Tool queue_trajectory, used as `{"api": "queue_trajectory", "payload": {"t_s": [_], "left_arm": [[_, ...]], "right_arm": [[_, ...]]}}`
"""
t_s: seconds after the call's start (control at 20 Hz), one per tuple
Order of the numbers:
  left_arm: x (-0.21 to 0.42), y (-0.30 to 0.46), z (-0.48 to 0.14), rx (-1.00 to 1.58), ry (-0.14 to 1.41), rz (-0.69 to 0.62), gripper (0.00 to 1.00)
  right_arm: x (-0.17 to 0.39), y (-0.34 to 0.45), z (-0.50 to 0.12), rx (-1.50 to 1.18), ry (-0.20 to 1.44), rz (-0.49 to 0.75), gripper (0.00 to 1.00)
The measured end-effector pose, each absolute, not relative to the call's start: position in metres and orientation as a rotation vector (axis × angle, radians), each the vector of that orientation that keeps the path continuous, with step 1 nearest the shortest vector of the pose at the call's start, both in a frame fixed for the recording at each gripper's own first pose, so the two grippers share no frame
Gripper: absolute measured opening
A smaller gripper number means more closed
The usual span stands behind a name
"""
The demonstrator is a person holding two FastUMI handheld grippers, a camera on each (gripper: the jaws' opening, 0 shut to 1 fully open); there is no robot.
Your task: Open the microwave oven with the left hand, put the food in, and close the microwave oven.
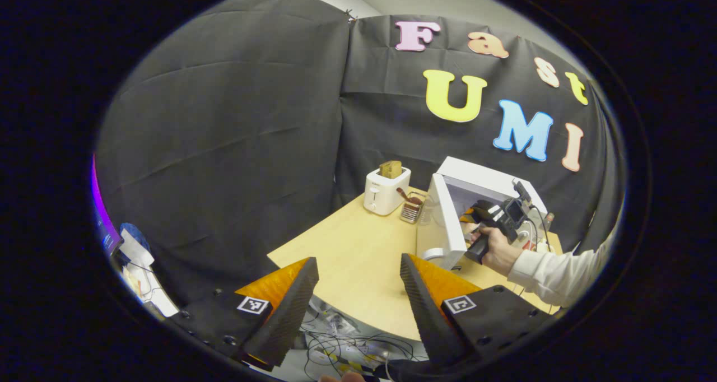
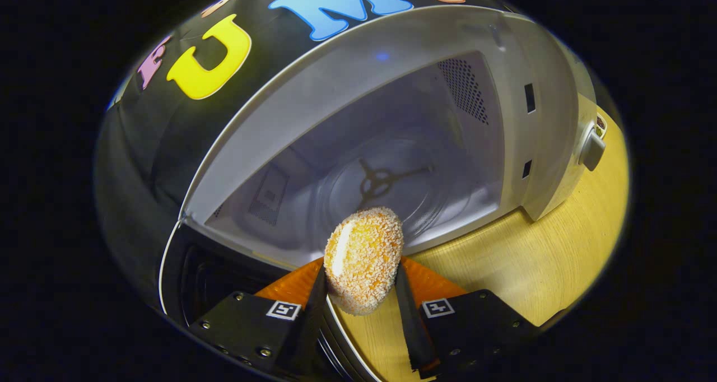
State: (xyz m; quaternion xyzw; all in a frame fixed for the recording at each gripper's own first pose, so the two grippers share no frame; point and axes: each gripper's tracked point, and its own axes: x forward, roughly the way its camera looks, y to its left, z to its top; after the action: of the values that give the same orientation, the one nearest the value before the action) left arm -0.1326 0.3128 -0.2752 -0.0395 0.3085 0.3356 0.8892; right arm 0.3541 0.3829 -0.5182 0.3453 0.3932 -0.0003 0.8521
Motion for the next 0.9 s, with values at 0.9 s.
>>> {"api": "queue_trajectory", "payload": {"t_s": [0.9], "left_arm": [[-0.145,0.325,-0.297,-0.109,0.73,0.752,0.95]], "right_arm": [[0.432,0.374,-0.552,0.707,0.577,-0.153,0.74]]}}
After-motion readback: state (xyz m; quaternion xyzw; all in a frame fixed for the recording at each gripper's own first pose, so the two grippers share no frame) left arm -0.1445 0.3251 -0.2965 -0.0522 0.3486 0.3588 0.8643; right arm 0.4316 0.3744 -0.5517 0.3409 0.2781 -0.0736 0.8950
